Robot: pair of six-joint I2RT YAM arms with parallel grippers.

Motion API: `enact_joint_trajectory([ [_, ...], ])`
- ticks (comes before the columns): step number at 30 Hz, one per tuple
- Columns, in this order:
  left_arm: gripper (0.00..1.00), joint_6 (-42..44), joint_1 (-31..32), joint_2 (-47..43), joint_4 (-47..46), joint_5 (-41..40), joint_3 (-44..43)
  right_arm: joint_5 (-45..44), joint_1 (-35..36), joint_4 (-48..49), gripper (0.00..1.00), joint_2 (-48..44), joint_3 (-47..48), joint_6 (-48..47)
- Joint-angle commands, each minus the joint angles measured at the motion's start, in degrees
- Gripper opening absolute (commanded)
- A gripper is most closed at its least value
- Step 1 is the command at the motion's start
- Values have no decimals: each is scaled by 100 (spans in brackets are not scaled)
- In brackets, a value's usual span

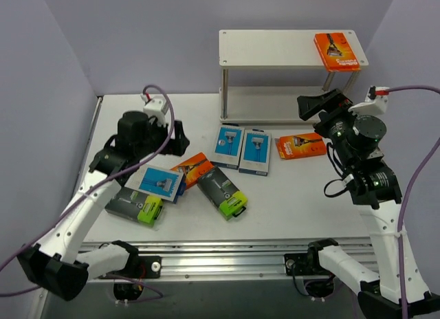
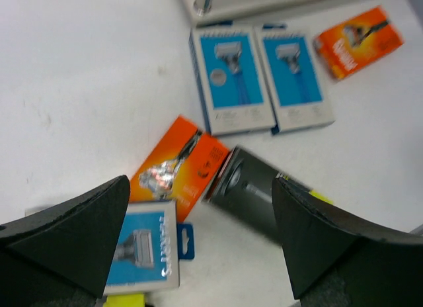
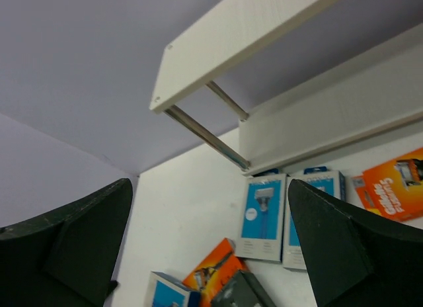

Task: Place and organize the shaving razors onto the shelf
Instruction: Place the shaving razor onto shelf

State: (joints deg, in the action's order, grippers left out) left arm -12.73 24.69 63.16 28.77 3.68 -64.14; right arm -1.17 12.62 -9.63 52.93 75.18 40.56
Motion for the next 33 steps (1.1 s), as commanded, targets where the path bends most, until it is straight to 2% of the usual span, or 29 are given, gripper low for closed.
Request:
enact_joint_trajectory([
  [1, 97, -9, 168, 520, 197, 123, -1484, -215, -137, 6, 100, -54, -380, -583],
  [3, 97, -63, 325, 1004, 260, 273, -2073, -296, -198, -214, 100, -116, -486, -785],
  [4, 97, -115, 396, 1188, 408, 273, -2738, -392, -268, -285, 100, -229, -521, -882],
  [7, 98, -168, 580, 1927, 672, 308, -3725, -533, -330, -426, 100, -571, -758, -1154],
  [8, 97, -203, 607, 2329, 717, 335, -4355, -594, -331, -443, 100, -651, -863, -1199],
  [13, 97, -484, 748, 3631, 1164, 528, -6204, -507, -348, -408, 98, -1108, -1803, -1339],
  [14, 98, -528, 792, 4086, 1252, 615, -6868, -507, -357, -339, 97, -1187, -1979, -1331],
  [17, 97, -748, 871, 5018, 1516, 887, -7926, -393, -348, -76, 89, -1521, -2761, -1357],
  [18, 95, -896, 897, 5257, 1578, 932, -8687, -367, -339, 4, 84, -1670, -3146, -1357],
  [20, 94, -1125, 924, 5926, 1631, 1046, -9394, -366, -339, 233, 79, -1777, -3517, -1349],
  [21, 94, -1448, 924, 6067, 1544, 1212, -9754, -366, -339, 286, 69, -1864, -3658, -1340],
  [23, 94, -1801, 924, 6226, 843, 1345, -9653, -305, -331, 487, 60, -1909, -4010, -1322],
  [24, 94, -2142, 941, 6226, 231, 1433, -9348, -305, -322, 540, 50, -1918, -4080, -1322],
  [27, 94, -2522, 1046, 6340, -441, 1329, -9230, -357, -322, 655, 37, -1804, -4099, -1322],
  [30, 94, -2655, 1152, 6665, -531, 1302, -9502, -270, -296, 787, 35, -1480, -3862, -1392],
  [32, 94, -2577, 1205, 6684, -522, 1337, -9425, -148, -304, 892, 41, -1225, -3530, -1375],
  [33, 94, -2385, 1240, 6640, -435, 1337, -9311, -68, -296, 910, 48, -954, -3397, -1366],
])
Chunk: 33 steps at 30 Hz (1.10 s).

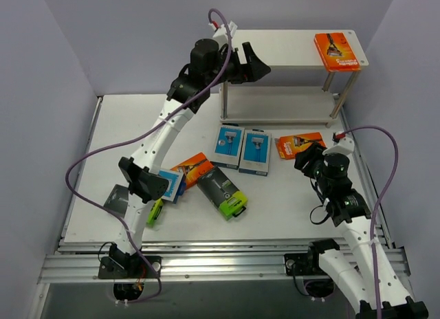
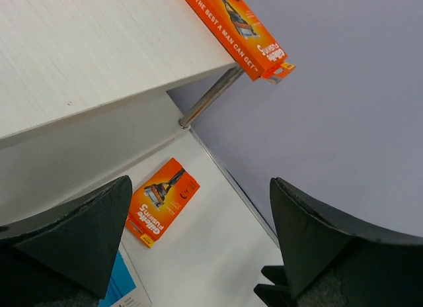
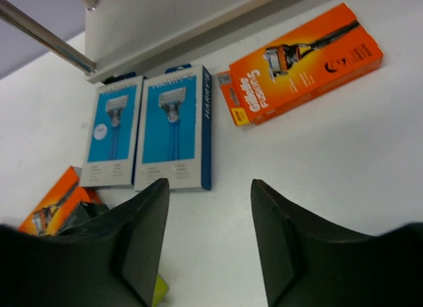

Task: Place and organize the shaving razors onto the shelf
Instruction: Place the shaving razor onto shelf

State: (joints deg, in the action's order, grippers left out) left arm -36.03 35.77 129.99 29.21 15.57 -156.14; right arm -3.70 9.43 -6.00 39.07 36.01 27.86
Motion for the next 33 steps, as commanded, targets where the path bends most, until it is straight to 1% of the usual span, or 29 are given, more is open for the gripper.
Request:
enact_joint_trajectory([
  [1, 94, 86, 184, -218, -426, 183, 229, 229, 32, 773, 50, 557, 634, -88],
  [2, 94, 227, 211, -342, -373, 192, 468, 299, 32, 828, 53, 680, 905, -70],
  [3, 94, 541, 229, -491, -233, 183, 748, 318, 41, 863, 57, 925, 1047, -70],
  [4, 94, 719, 246, -841, -171, 139, 1064, 318, 50, 968, 59, 1049, 1179, -122],
  [5, 94, 894, 246, -1053, -118, 17, 1772, 509, 76, 1004, 60, 1155, 1311, -157],
  [7, 94, 1422, 246, -1492, -74, -159, 2549, 546, 138, 1057, 61, 1523, 1785, -228],
  [8, 94, 1571, 238, -1956, -82, -343, 3310, 572, 199, 1048, 62, 1647, 1978, -385],
  [9, 94, 1851, 238, -2178, -126, -458, 3666, 564, 243, 987, 62, 1926, 2424, -473],
  [10, 94, 1976, 229, -2633, -126, -563, 4008, 555, 287, 830, 62, 2086, 2663, -561],
  [11, 94, 2082, 203, -2855, -135, -669, 4325, 555, 348, 759, 63, 2218, 2892, -675],
  [12, 94, 2222, 176, -3074, -152, -826, 4929, 607, 375, 697, 63, 2497, 3129, -755],
  [13, 94, 2267, 141, -3503, -179, -845, 5239, 625, 410, 453, 63, 2657, 3671, -825],
  [14, 94, 2293, 36, -3725, -205, -863, 5538, 617, 445, 285, 64, 2806, 3990, -1017],
  [15, 94, 2302, -43, -3910, -258, -802, 6124, 599, 506, 110, 65, 3182, 4332, -1115],
  [16, 94, 2294, -139, -4260, -267, -741, 6391, 495, 524, -249, 66, 3377, 5066, -1194],
  [17, 94, 2276, -227, -4428, -284, -696, 6646, 459, 542, -409, 68, 3562, 5439, -1291],
  [18, 94, 2189, -454, -4569, -293, -661, 6884, 424, 568, -567, 69, 3947, 5800, -1457],
  [19, 94, 2118, -561, -4849, -302, -556, 7338, 153, 586, -943, 70, 4151, 6560, -1537],
  [20, 94, 1952, -641, -5000, -328, -512, 7552, 29, 595, -1121, 75, 4544, 6942, -1599],
  [21, 94, 1890, -859, -5114, -372, -433, 7745, -103, 612, -1497, 80, 4731, 7329, -1756],
  [22, 94, 1863, -905, -5368, -425, -293, 8130, -261, 621, -1657, 84, 4915, 7689, -1810],
  [23, 94, 1854, -931, -5492, -477, -300, 8317, -532, 613, -1781, 91, 5074, 8319, -1845],
  [25, 94, 1898, -932, -5799, -644, -379, 8773, -753, 604, -2114, 93, 5531, 8903, -2011],
  [26, 94, 1942, -888, -5871, -697, -432, 8889, -876, 595, -2185, 94, 5776, 9384, -2038],
  [28, 94, 2135, -704, -5959, -794, -607, 9047, -948, 543, -2343, 93, 5980, 9774, -2161],
  [30, 94, 2179, -650, -5959, -803, -696, 9153, -913, 446, -2414, 88, 6269, 10248, -2205],
  [33, 94, 2100, -624, -5977, -821, -477, 9250, -615, 139, -2433, 79, 6508, 10461, -2206],
])
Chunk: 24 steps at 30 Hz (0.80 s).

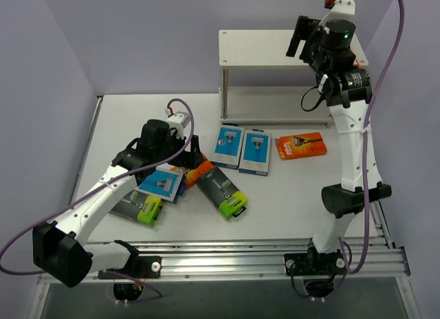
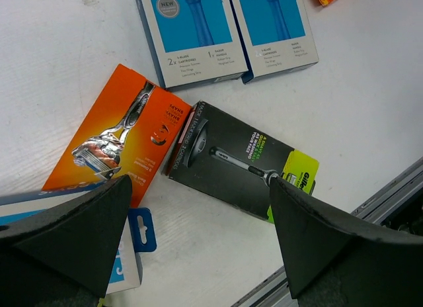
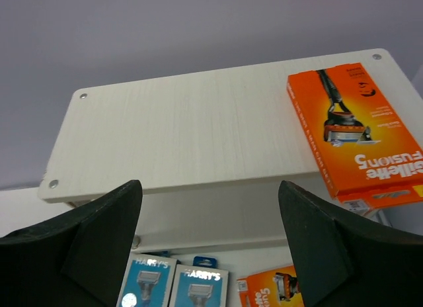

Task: Place and organize the shaving razors onto the shelf
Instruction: Place the shaving razor onto shelf

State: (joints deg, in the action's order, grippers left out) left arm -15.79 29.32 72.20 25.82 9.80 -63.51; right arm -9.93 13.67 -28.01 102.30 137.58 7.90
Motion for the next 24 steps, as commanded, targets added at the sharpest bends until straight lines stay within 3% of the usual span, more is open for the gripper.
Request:
enact_joint_trajectory([
  [1, 94, 68, 38, -198, -482, 118, 5, 26, -347, -162, 77, 220, 313, -219],
  [10, 94, 68, 320, -14, -429, 206, 5, 510, -989, -20, 63, 967, 866, -368],
  [24, 94, 103, 337, 303, -183, 417, -144, 835, -1384, 217, 58, 1485, 990, -474],
])
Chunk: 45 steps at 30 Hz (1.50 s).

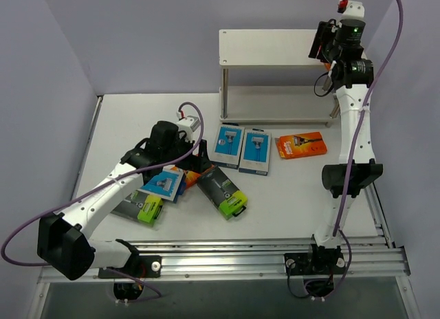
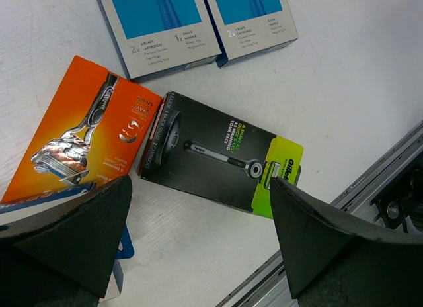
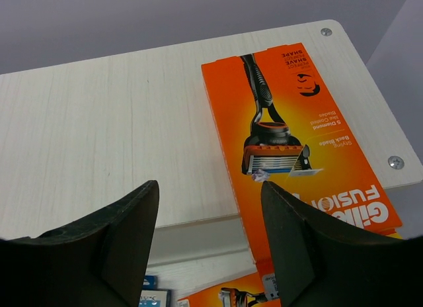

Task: Place and organize the shaving razors onto the shelf
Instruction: Place the shaving razor onto shelf

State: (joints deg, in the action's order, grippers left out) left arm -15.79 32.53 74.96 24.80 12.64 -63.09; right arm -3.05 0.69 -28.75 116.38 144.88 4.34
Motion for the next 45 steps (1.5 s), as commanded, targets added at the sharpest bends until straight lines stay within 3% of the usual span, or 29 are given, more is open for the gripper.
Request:
enact_joint_trajectory([
  [1, 94, 103, 16, 45, -63, 142, -195, 190, -217, 309, 58, 95, 260, -100],
  [8, 94, 147, 16, 186, 25, 194, -265, 516, -324, 291, 56, 333, 260, -91],
  [19, 94, 182, 16, 353, 104, 309, -318, 112, -333, 230, 56, 386, 111, -354],
  [45, 94, 199, 16, 564, 166, 467, -362, 85, -324, 212, 53, 781, 119, -548],
])
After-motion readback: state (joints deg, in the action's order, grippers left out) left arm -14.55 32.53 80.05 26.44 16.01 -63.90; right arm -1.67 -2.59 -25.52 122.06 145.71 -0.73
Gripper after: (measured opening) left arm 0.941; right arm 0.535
